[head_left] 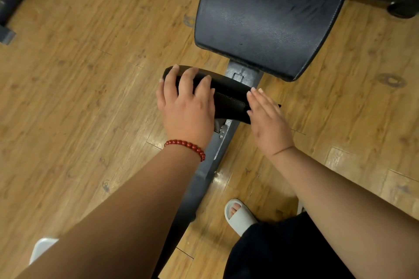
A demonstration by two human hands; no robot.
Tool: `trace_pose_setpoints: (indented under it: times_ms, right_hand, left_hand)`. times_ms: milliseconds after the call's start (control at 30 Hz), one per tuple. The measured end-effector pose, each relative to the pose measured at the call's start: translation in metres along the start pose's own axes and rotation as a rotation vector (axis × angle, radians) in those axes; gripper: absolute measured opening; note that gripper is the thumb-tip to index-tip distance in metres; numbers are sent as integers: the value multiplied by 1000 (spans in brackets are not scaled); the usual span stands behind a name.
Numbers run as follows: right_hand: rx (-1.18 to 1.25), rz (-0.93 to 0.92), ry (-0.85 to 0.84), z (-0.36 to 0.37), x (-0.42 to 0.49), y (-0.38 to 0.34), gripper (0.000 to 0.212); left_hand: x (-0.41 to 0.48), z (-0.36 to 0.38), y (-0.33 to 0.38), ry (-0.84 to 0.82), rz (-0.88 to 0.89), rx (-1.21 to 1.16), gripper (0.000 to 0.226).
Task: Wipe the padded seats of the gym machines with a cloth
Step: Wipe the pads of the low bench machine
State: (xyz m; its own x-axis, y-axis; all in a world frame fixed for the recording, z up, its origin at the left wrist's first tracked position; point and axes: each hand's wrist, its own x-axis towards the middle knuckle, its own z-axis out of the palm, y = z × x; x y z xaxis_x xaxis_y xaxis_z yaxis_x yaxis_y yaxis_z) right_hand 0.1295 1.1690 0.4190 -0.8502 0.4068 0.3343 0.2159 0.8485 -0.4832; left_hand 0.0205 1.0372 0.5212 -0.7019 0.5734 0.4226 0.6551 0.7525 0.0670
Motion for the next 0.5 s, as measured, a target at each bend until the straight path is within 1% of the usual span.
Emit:
trace_pose_setpoints:
  times_ms: [100,167,200,267,333,433,500]
  right_hand:
    - [208,318,83,1,1,-14,40]
    - [291,440,143,4,2,-21,36]
    - [314,462,150,4,3,-22,36]
    - [334,452,130,1,3,-20,36]
    - [332,421,101,-3,2,-18,37]
    - [352,410,68,-6,1,-14,37]
    - [361,407,66,-6,1,-9,38]
  left_hand:
    - [-7,-3,-8,-40,250,66,25]
    - [-8,-8,-9,-67,335,89,29]
    - [-6,-9,-5,-92,359,97,31]
    - [-3,-10,10,-168,385,103,36]
    - [-1,-8,25,-256,355,115,43]
    - [1,-3,39,-378,306,251,53]
    - [3,4,45,-501,331,325,55]
